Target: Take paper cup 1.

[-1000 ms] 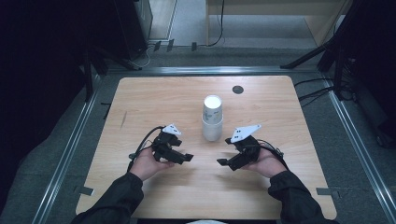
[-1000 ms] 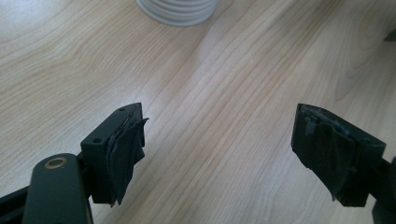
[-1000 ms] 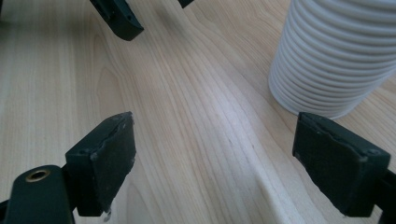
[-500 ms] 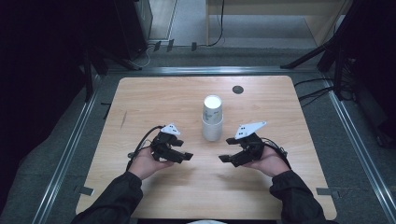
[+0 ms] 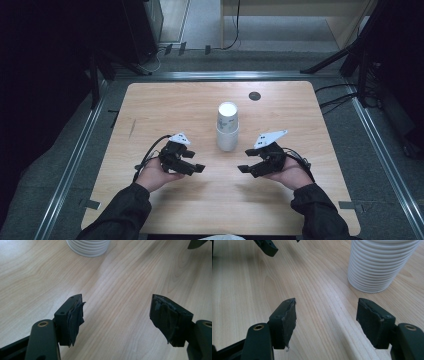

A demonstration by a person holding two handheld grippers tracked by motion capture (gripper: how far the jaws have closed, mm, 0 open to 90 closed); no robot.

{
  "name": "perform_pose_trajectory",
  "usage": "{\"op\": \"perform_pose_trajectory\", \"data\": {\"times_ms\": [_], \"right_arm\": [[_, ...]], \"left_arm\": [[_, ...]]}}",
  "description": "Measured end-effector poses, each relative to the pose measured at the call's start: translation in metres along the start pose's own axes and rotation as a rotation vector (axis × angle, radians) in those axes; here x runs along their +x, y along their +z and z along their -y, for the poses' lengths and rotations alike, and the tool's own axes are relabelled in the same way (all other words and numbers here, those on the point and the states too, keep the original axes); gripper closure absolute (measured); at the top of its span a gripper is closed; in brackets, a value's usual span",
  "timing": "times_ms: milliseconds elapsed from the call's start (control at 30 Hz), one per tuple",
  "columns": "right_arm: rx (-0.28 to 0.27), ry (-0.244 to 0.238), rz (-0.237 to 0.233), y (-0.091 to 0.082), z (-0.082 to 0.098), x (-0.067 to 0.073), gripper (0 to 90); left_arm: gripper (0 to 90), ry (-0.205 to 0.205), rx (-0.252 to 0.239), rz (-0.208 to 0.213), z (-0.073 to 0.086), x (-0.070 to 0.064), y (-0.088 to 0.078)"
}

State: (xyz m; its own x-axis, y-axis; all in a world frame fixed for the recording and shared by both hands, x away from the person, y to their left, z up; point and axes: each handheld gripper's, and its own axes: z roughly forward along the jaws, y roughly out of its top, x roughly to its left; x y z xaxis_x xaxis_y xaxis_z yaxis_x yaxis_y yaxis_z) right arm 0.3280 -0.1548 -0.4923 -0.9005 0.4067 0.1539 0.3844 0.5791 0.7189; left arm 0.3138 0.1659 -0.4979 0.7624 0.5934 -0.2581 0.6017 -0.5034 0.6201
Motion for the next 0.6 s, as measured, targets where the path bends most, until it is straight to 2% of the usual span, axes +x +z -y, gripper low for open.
{"op": "perform_pose_trajectory", "data": {"times_ms": [100, 267, 367, 400, 567, 600], "right_arm": [[-0.014, 0.013, -0.005, -0.006, 0.0, 0.0, 32.2], [-0.028, 0.035, -0.013, -0.011, -0.003, -0.003, 32.1], [-0.017, 0.041, -0.006, -0.012, -0.004, -0.004, 32.5], [0.002, 0.037, -0.017, -0.013, -0.006, -0.004, 37.1], [0.02, 0.039, -0.027, -0.016, -0.011, -0.006, 37.8], [0.032, 0.018, -0.023, -0.019, -0.017, -0.008, 39.1]], "left_arm": [[27.6, 0.022, -0.001, 0.001, 0.0, -0.003, -0.001], [27.1, 0.025, 0.002, 0.004, -0.002, -0.003, 0.0], [26.6, 0.029, 0.001, 0.014, -0.003, -0.002, -0.001], [26.0, 0.028, -0.002, 0.023, -0.004, 0.0, -0.002], [24.9, 0.036, -0.011, 0.019, -0.005, 0.002, -0.006], [24.9, 0.031, -0.023, 0.022, -0.005, 0.004, -0.008]]}}
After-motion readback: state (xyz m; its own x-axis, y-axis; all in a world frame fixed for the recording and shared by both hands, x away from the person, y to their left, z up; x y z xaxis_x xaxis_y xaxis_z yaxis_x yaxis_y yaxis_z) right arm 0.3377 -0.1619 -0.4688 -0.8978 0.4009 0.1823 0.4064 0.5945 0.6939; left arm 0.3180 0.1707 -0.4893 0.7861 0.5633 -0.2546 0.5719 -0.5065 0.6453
